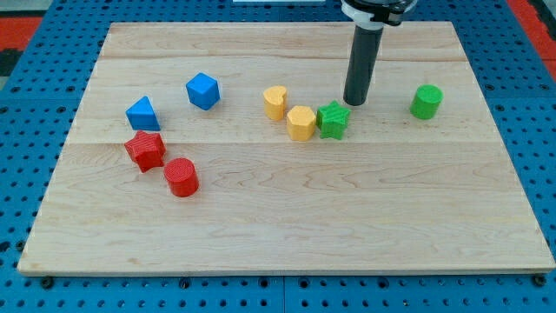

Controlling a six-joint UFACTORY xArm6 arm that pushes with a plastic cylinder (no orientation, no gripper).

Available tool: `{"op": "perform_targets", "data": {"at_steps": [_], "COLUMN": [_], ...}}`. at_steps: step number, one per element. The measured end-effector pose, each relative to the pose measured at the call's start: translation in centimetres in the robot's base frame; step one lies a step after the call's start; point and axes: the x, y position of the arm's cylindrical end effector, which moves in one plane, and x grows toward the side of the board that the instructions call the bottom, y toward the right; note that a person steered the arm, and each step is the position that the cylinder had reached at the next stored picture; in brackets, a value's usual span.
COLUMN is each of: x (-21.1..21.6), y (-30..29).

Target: Push the green star right below the hexagon

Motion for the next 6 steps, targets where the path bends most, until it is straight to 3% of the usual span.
{"op": "perform_targets", "data": {"at_steps": [3, 5, 6], "x": [8.3, 10.2, 10.3], "y": [-1.7, -2.5, -5.7]}}
